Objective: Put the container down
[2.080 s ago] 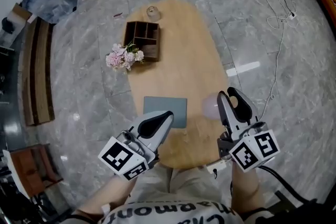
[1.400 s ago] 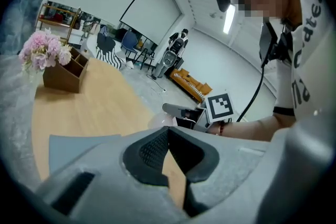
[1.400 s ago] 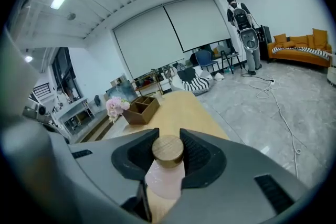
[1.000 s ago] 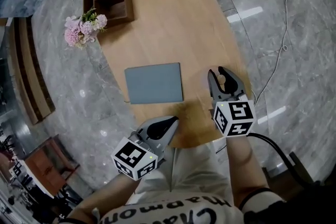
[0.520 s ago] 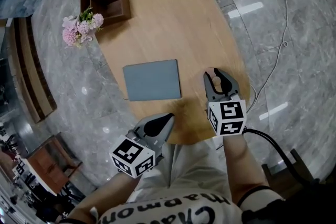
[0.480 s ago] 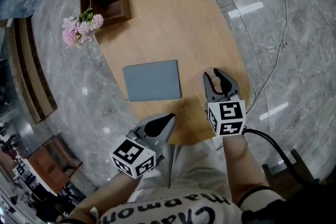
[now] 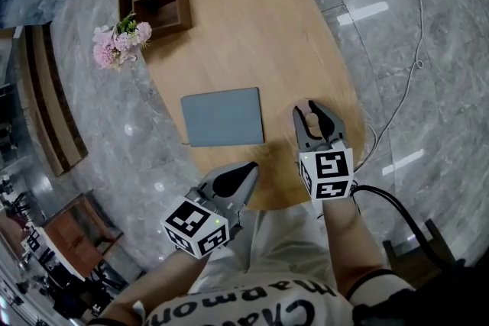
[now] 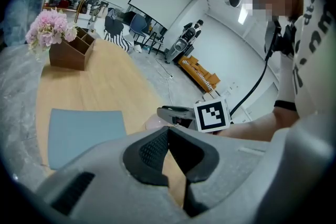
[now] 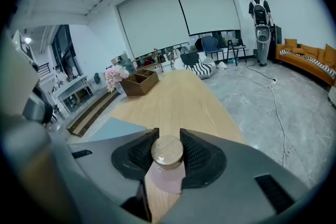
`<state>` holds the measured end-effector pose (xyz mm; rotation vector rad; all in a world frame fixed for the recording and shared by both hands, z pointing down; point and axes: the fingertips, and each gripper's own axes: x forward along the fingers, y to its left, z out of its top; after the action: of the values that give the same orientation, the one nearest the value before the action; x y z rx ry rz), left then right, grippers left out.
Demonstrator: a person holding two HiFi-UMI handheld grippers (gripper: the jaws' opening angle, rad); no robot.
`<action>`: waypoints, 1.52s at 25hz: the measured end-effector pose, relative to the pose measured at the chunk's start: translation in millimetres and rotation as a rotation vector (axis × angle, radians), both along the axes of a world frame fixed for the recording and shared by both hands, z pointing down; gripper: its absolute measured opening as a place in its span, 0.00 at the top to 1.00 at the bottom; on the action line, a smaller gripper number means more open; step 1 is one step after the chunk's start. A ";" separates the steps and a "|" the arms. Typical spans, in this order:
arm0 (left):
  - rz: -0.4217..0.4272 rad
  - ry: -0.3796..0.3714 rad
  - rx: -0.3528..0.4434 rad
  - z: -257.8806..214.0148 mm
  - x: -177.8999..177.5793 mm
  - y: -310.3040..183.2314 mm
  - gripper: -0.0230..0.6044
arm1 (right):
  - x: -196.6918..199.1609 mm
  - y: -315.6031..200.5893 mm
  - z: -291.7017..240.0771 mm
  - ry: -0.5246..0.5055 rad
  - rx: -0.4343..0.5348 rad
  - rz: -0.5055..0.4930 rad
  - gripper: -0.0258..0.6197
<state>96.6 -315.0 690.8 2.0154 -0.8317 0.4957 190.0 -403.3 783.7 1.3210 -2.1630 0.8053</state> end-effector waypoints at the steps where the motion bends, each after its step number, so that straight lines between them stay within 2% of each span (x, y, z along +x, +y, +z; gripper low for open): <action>1: -0.005 -0.005 0.001 -1.1 -0.2 -1.0 0.94 | -2.0 1.2 0.5 0.014 0.003 -0.016 0.77; 8: -0.064 -0.030 -0.006 -11.1 -12.5 -3.3 0.94 | -16.7 8.6 1.9 0.111 0.039 -0.127 0.77; 13: -0.048 -0.055 -0.013 -11.9 -15.3 2.2 0.94 | -19.5 9.9 4.5 0.125 0.059 -0.150 0.77; 18: 0.023 -0.055 0.016 -10.9 -9.5 -0.5 0.94 | -21.0 6.9 7.6 0.158 0.076 -0.191 0.77; 23: -0.034 -0.030 0.032 -18.6 -12.5 -8.7 0.94 | -28.1 6.6 15.5 0.130 0.035 -0.263 0.77; 26: -0.032 -0.014 0.075 -32.1 -14.5 -10.4 0.94 | -34.0 11.4 15.4 0.093 -0.033 -0.298 0.60; 29: -0.055 -0.019 0.089 -44.7 -28.2 -2.0 0.94 | -36.1 26.8 5.1 0.112 -0.086 -0.311 0.58; 31: -0.097 -0.018 0.095 -53.1 -39.4 -0.3 0.94 | -31.8 32.6 -9.5 0.175 -0.069 -0.330 0.57; 34: -0.126 0.015 0.133 -69.9 -48.3 -6.1 0.94 | -18.1 30.9 -34.0 0.238 -0.046 -0.293 0.57; 38: -0.085 0.047 0.203 -94.7 -57.3 -2.1 0.94 | -9.0 39.8 -71.7 0.169 -0.067 -0.140 0.58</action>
<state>39.3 -317.1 596.1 2.1570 -0.9665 0.3251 180.9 -363.5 712.0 1.1473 -2.0513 0.6793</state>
